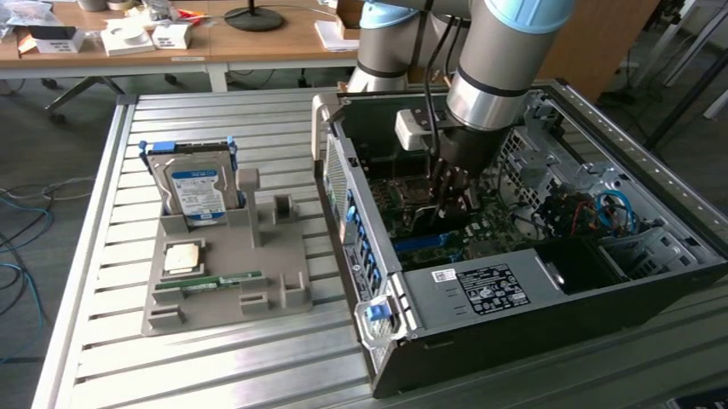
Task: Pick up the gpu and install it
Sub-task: 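Insert the gpu into the slot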
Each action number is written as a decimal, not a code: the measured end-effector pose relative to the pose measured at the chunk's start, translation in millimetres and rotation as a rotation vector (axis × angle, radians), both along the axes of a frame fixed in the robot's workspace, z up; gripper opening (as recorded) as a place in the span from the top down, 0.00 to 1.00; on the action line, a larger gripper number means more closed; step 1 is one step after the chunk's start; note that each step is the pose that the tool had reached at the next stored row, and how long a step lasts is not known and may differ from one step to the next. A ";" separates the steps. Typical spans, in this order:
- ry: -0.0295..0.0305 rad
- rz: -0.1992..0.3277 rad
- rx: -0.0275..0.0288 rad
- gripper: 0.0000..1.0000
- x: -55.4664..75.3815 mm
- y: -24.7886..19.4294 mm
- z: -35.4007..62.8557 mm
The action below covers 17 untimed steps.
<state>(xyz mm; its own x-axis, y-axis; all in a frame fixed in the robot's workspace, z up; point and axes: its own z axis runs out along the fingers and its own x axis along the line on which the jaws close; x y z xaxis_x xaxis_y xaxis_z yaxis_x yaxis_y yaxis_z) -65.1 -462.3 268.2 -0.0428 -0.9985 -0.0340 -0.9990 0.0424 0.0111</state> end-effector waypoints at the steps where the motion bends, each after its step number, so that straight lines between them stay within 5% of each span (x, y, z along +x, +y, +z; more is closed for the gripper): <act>1: 0.0000 0.000 0.0000 0.74 0.0 0.0 0.0; 4: 0.0013 0.000 0.0002 0.74 0.2 0.0 0.0; 9: 0.0193 -0.001 -0.0001 0.74 0.5 0.0 0.0; 17: 0.0201 -0.001 0.0010 0.74 3.4 0.0 -0.6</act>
